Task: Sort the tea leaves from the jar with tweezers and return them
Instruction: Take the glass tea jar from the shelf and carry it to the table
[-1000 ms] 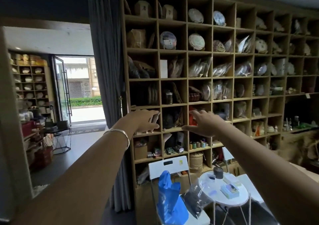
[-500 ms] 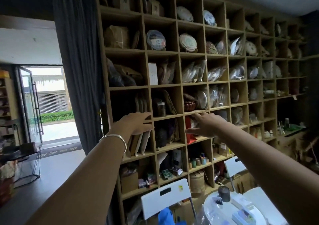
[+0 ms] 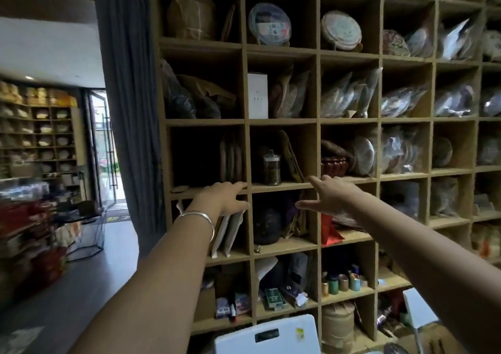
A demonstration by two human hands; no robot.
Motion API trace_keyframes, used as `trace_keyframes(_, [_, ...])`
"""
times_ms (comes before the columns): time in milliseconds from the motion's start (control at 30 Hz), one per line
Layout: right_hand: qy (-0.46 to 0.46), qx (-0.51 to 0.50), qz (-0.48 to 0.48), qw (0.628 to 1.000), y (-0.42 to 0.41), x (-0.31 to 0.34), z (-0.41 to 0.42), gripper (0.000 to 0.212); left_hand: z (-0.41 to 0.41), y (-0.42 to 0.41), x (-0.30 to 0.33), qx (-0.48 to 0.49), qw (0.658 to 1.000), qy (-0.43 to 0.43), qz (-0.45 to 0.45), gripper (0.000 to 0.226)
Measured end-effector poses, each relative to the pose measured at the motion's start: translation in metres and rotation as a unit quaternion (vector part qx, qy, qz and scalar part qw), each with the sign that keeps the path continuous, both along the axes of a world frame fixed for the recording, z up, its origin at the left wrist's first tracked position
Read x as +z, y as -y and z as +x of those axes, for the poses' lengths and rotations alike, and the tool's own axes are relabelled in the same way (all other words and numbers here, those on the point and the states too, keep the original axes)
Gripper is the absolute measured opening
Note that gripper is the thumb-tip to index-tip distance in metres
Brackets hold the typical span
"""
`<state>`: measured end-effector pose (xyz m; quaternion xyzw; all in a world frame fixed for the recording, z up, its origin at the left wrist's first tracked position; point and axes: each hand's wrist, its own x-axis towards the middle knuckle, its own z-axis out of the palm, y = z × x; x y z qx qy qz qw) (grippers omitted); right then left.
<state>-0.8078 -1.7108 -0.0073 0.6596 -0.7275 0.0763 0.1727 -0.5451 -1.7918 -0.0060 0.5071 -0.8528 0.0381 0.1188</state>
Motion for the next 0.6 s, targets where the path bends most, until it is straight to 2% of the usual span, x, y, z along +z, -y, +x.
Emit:
trace_keyframes(233, [0.008,0.062,0.021,0.998,0.104,-0.001,-0.05,0.099,-0.055,0.068,0.0,0.046,0.989,-0.132,0.057,0.07])
trace_keyframes(400, [0.021,0.092,0.031,0.995,0.161,-0.013,-0.067,0.1,-0.073,0.105,-0.008,0.058,0.983,-0.155,0.085,0.072])
trace_keyframes(600, [0.026,0.108,0.029,0.993,0.209,-0.021,-0.069,0.102,-0.104,0.141,0.007,0.024,0.985,-0.154,0.078,0.074])
